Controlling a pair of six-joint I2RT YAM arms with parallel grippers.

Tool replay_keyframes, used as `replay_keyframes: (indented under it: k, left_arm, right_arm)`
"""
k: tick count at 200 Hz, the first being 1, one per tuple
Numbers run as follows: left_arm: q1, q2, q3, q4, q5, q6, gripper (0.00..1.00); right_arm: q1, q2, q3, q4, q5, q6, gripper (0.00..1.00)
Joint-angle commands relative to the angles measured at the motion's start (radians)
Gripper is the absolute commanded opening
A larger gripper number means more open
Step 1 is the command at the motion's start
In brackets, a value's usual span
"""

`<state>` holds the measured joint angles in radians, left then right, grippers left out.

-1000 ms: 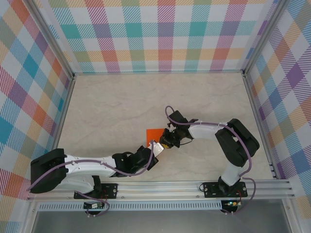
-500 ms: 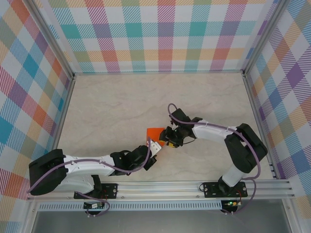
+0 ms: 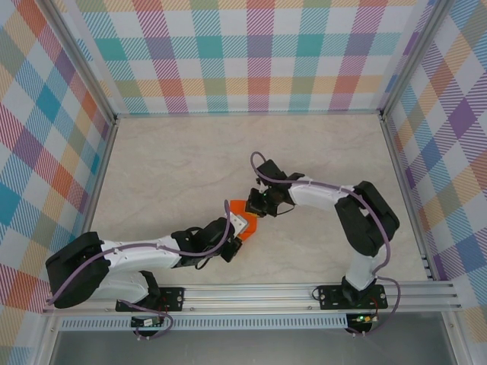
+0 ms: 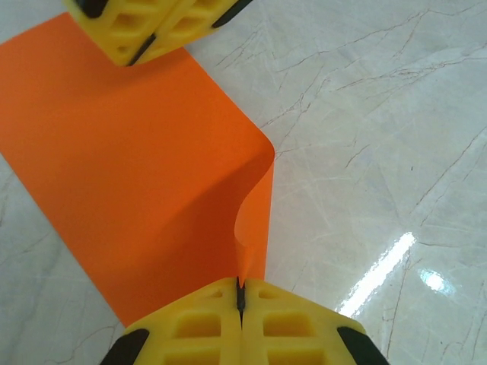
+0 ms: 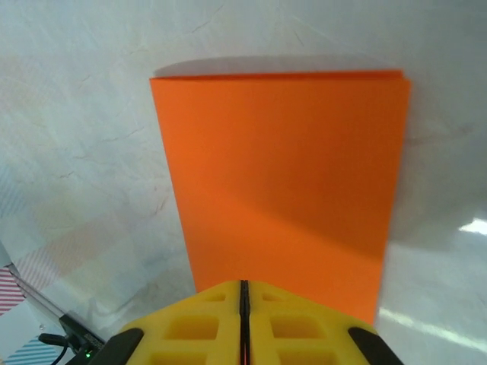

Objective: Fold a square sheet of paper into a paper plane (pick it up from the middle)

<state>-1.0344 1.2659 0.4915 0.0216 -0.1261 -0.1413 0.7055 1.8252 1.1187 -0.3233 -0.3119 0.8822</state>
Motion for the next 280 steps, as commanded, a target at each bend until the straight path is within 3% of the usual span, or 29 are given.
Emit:
replay_keyframes:
  k: [1,63,124,280]
  left_arm:
    - [0.024,-0.004,0.026,-0.031,0.055,-0.027,0.00]
    - [0.090,0.011,0.030,-0.038,0.162,-0.056,0.00]
    - [0.172,0.034,0.055,-0.050,0.254,-0.105,0.00]
    - [0.248,0.134,0.113,-0.103,0.256,-0.135,0.02]
  right_arm:
    - [-0.005,0.059,0.066,-0.037,-0.014,-0.051,0.09]
    - [-0.005,0.161,0.139,-0.170,0.105,-0.165,0.07]
    - [-0.005,0.185,0.161,-0.224,0.111,-0.289,0.07]
    - [-0.005,0.192,0.167,-0.230,0.095,-0.302,0.08]
